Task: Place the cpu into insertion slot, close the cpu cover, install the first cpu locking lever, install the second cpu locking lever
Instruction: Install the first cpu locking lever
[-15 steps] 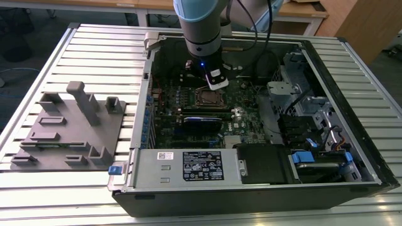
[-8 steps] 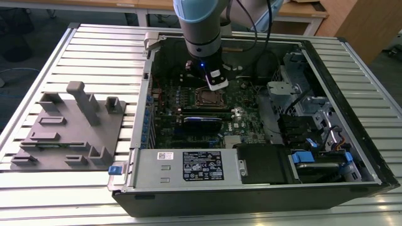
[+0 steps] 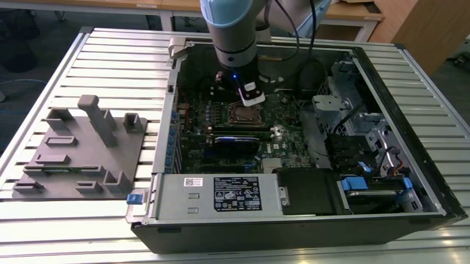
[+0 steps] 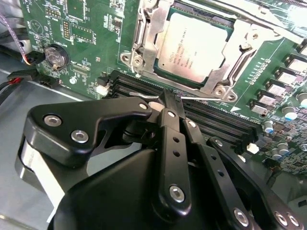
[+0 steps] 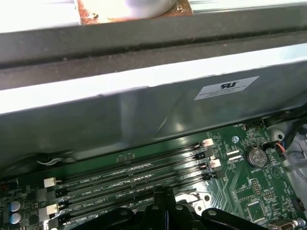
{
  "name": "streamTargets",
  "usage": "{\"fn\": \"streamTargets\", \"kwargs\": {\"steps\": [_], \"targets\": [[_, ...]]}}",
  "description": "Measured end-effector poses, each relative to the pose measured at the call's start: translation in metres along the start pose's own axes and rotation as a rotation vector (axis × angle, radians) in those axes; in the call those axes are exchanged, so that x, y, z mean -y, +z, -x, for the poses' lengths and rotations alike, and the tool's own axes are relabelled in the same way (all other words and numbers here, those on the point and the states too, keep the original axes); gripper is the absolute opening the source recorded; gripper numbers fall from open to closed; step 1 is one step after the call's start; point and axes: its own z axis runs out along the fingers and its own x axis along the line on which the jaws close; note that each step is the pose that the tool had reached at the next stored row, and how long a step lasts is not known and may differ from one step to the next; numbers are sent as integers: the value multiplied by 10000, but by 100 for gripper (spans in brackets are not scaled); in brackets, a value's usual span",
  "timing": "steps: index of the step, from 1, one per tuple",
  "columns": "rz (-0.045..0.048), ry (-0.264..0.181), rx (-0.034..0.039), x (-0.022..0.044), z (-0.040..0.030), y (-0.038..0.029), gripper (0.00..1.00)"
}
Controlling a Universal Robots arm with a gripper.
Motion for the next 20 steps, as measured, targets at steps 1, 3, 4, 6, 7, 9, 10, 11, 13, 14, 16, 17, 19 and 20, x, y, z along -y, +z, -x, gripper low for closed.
{"fn": "streamTargets", "kwargs": {"steps": [1,3,4,6,7,9,10,11,13,14,16,17,19,20], "targets": [[-5,7,3,0,-7,3,10],[-23,25,12,-4,-20,11,10],[-35,34,21,-9,-25,17,10],[-80,47,39,-29,-34,32,10],[-112,51,51,-40,-39,40,10],[-171,65,75,-61,-47,55,10],[-201,72,87,-71,-51,62,10],[-225,77,102,-81,-55,72,10],[-310,82,128,-100,-62,81,10],[-347,79,139,-107,-64,85,10],[-379,75,147,-114,-66,87,10],[-380,74,147,-113,-66,87,10],[-382,74,148,-113,-66,87,10],[-382,74,147,-113,-66,87,10]]}}
